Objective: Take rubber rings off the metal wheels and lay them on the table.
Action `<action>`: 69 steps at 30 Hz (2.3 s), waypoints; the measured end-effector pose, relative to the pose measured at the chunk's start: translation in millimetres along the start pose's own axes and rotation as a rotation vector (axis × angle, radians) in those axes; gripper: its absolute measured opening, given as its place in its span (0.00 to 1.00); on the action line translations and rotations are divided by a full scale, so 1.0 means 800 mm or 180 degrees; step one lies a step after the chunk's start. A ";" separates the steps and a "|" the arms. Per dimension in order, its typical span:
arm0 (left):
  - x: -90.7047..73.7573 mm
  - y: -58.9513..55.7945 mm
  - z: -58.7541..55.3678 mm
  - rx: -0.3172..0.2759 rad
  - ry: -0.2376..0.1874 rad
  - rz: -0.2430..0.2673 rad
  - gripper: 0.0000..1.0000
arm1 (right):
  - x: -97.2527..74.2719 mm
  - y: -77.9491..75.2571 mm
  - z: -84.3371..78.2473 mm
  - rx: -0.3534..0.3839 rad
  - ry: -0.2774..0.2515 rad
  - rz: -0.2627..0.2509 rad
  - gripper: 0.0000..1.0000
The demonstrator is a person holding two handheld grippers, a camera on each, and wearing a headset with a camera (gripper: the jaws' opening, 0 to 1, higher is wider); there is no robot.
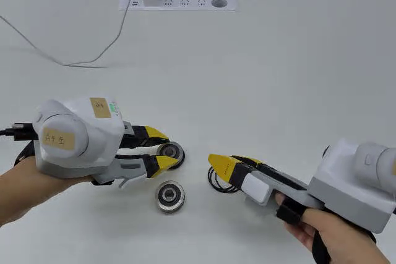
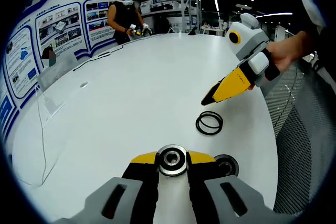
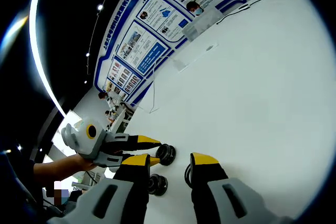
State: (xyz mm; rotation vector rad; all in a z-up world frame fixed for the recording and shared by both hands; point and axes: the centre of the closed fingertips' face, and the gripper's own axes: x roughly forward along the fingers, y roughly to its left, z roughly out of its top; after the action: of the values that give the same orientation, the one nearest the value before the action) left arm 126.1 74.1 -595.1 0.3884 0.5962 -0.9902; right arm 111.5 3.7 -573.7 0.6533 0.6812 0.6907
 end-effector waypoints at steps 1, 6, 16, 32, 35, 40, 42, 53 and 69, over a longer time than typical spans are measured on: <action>0.000 0.000 -0.001 -0.0002 0.0006 0.0002 0.21 | 0.000 0.001 0.000 0.0008 0.0000 0.0003 0.32; -0.002 0.003 -0.003 -0.0045 -0.0007 0.0041 0.18 | 0.000 0.002 -0.002 0.0010 0.0009 0.0017 0.32; -0.002 0.002 -0.004 -0.0097 -0.0003 0.0023 0.17 | 0.001 0.003 -0.003 0.0030 0.0015 0.0015 0.32; 0.000 0.000 -0.004 0.0027 0.0049 -0.0017 0.14 | 0.004 0.004 -0.005 0.0094 0.0009 0.0031 0.31; -0.001 0.000 -0.004 0.0057 0.0038 -0.0023 0.14 | 0.008 0.007 -0.007 0.0111 0.0017 0.0061 0.31; -0.001 0.000 -0.005 0.0121 -0.0001 0.0010 0.13 | 0.021 0.020 -0.012 0.0147 0.0060 0.0172 0.36; 0.000 0.000 -0.005 0.0149 0.0011 0.0013 0.13 | 0.028 0.024 -0.013 0.0149 0.0086 0.0193 0.41; 0.001 0.004 -0.008 0.0181 -0.0006 -0.0005 0.13 | 0.068 0.050 -0.016 0.0295 0.0317 0.0329 0.59; 0.003 0.004 -0.012 0.0273 -0.0007 -0.0067 0.13 | 0.080 0.043 -0.031 0.0483 0.0510 0.0229 0.62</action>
State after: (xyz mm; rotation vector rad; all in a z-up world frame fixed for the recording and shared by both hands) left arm 126.9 79.2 -603.9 0.4579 0.5581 -1.0385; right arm 118.6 79.5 -585.5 0.7703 0.8676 0.7687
